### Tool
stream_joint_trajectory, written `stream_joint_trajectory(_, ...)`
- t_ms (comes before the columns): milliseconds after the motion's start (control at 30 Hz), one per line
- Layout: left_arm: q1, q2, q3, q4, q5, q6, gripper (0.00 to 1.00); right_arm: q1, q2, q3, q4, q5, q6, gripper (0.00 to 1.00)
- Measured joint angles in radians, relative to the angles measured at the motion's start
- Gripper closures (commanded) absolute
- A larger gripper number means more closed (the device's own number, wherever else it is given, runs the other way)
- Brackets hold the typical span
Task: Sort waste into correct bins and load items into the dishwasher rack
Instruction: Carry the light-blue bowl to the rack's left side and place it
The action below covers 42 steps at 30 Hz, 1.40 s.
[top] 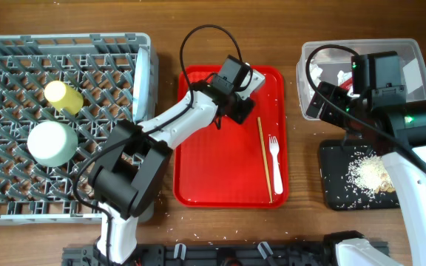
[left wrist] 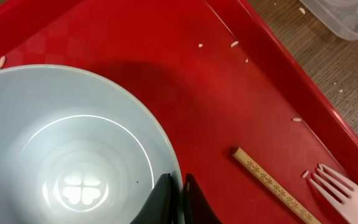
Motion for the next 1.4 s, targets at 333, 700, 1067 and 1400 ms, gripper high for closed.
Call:
stream_joint_trajectory(333, 0.001, -0.227, 0.000, -0.013, 0.002, -0.129, 0.96, 0.000, 0.000, 0.000, 0.000, 0.000, 0.000, 0.00)
stream_joint_trajectory(700, 0.627, -0.744, 0.001, -0.001, 0.319, -0.399, 0.96, 0.000, 0.000, 0.000, 0.000, 0.000, 0.000, 0.00)
stream_joint_trajectory(1067, 1.318, -0.287, 0.001, 0.148, 0.824, -0.819, 0.96, 0.000, 0.000, 0.000, 0.000, 0.000, 0.000, 0.00)
stream_joint_trajectory(1400, 1.468, -0.097, -0.003, 0.323, 1.099, -0.878, 0.96, 0.000, 0.000, 0.000, 0.000, 0.000, 0.000, 0.00)
